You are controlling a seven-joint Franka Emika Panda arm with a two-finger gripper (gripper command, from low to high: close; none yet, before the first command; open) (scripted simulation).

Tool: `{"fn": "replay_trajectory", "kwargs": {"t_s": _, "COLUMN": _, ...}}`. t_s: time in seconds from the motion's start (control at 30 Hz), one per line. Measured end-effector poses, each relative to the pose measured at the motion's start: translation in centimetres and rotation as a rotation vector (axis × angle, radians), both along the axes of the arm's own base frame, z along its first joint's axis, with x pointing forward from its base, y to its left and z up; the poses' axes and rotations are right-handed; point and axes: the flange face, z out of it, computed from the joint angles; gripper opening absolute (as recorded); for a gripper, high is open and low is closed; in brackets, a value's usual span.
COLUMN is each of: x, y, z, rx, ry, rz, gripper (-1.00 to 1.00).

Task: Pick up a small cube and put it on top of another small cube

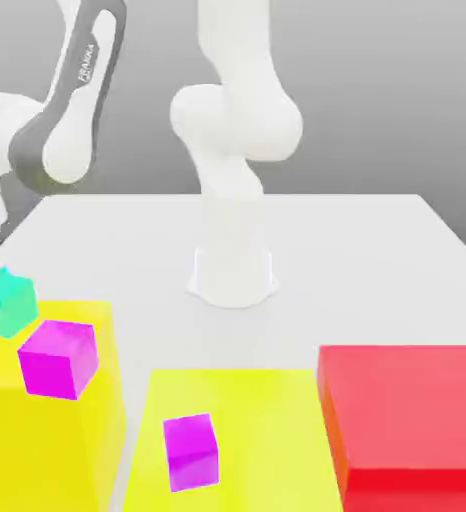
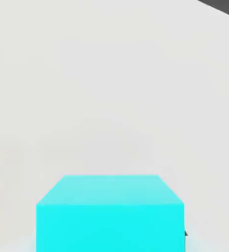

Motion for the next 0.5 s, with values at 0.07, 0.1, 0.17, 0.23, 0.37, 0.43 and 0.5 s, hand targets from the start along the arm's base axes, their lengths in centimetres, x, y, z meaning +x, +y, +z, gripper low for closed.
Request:
{"fn": "replay_trajectory", "kwargs": {"t_s": 0.07, "x": 2.9, "y": 1.1, "z": 3.2, "rx": -0.005, "ry": -0.014, "rz": -0.027, "gripper": -1.00}}
{"fn": "replay_trajectory", "kwargs": {"t_s": 0.1, "x": 4.2, "y": 1.7, "z": 4.9, "rx": -0.006, "ry": -0.023, "rz": -0.048, "gripper": -1.00}}
{"fn": "replay_trajectory", "kwargs": {"t_s": 0.17, "x": 6.5, "y": 3.2, "z": 8.5, "rx": -0.004, "ry": -0.042, "rz": -0.091, "gripper": -1.00}}
{"fn": "replay_trajectory", "kwargs": {"t_s": 0.23, "x": 8.7, "y": 5.3, "z": 12.1, "rx": 0.001, "ry": -0.061, "rz": -0.128, "gripper": -1.00}}
{"fn": "replay_trajectory", "kwargs": {"t_s": 0.37, "x": 11.1, "y": 8.6, "z": 13.9, "rx": 0.022, "ry": -0.092, "rz": -0.190, "gripper": -1.00}}
{"fn": "replay_trajectory", "kwargs": {"t_s": 0.43, "x": 11.2, "y": 8.9, "z": 11.1, "rx": 0.024, "ry": -0.094, "rz": -0.194, "gripper": -1.00}}
{"fn": "replay_trajectory", "kwargs": {"t_s": 0.5, "x": 11.2, "y": 8.9, "z": 10.2, "rx": 0.024, "ry": -0.095, "rz": -0.196, "gripper": 1.00}}
